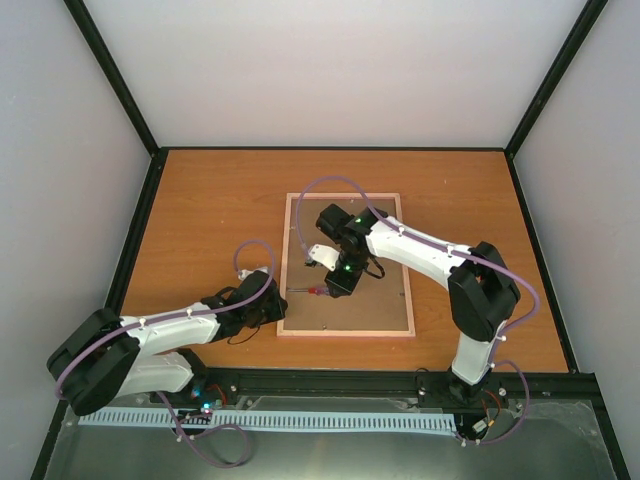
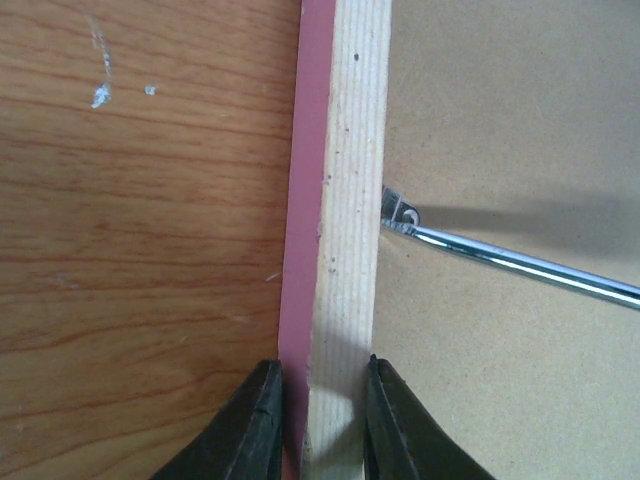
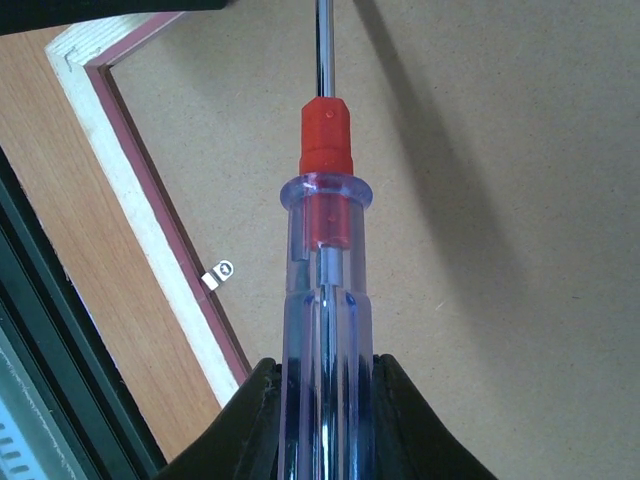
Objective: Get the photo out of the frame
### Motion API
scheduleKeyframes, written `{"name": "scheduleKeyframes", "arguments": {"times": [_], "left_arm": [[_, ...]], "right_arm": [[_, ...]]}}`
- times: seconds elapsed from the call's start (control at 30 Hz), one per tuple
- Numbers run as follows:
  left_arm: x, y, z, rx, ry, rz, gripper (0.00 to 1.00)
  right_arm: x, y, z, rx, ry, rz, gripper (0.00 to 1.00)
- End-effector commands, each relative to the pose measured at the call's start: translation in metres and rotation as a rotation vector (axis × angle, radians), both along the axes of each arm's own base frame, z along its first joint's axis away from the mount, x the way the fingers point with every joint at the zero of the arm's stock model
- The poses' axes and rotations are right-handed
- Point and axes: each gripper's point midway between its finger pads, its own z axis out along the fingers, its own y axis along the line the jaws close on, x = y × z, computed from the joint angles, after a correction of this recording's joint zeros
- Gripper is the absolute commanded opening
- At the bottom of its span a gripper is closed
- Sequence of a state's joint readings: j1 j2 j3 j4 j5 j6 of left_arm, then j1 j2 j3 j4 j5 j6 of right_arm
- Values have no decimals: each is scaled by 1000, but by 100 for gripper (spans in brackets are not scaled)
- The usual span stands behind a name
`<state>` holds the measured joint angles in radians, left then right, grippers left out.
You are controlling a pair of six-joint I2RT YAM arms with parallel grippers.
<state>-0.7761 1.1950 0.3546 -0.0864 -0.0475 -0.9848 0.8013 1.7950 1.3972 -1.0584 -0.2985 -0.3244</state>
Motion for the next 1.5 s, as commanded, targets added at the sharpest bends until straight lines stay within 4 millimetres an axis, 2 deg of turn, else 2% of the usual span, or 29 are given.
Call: {"name": "scheduleKeyframes", "arguments": {"times": [0.0,0.3,0.43,0.67,0.8,0.9,1.0,1.23,1.47], "left_arm": [[4,-8,6,-31,-2,7,8],[3,-8,7,-37,-5,8,3],[3,-8,7,-35,-6,7,2],[3,-7,7,-38,-6,11,1],[3,-8,7,-35,-4,10,1],[4,-9,7,-32,-5,6,1],[4,-10,7,-31,-4,1,1],[4,-11,8,-36,-9,-5,1],[5,-12,9,-40,-11,-9,1]], "right_arm": [[4,1,-3,-32,-19,-11,3],[5,-5,-6,-61,-23,-17,3],[12,-15,-5,-106,-80,-37,3],[32,-32,15,-116,-197,-113,3],[42,-40,28,-72,-178,-163,3],[35,-32,37,2,-130,-146,3],[15,-18,43,92,-36,-70,3],[-17,-6,18,69,45,37,3],[-4,-5,-4,-6,10,23,3]]}}
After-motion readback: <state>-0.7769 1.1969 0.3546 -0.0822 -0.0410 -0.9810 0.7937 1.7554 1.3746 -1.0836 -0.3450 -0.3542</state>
